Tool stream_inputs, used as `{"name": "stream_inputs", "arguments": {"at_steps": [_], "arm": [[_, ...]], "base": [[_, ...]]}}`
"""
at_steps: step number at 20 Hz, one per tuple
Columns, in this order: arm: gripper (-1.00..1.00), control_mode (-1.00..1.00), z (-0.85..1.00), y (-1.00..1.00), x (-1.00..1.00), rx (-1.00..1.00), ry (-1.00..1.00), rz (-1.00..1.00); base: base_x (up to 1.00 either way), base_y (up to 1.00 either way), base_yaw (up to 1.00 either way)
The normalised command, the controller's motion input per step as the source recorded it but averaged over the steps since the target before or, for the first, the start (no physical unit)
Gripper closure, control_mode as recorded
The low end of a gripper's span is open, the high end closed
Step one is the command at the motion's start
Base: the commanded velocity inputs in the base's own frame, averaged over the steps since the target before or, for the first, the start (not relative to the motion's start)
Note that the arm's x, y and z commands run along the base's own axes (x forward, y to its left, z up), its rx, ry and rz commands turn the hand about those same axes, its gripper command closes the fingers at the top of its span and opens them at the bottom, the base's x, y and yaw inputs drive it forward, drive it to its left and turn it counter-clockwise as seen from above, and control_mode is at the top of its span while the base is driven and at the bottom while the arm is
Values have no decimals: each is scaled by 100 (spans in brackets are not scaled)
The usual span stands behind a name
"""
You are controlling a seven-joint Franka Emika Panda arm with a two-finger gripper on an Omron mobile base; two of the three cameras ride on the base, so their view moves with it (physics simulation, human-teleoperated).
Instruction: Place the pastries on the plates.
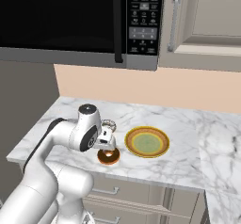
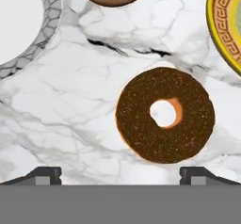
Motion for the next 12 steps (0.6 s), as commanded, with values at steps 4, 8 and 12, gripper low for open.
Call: {"name": "stream_inputs", "arguments": {"at_steps": [4, 8, 12], "arm": [[-100, -100, -14, -3, 21, 0, 0, 0], [-100, -100, -26, 0, 14, 0, 0, -1], [-100, -100, -36, 0, 8, 0, 1, -2]], "base": [[0, 0, 0], [0, 0, 0], [0, 0, 0]]}}
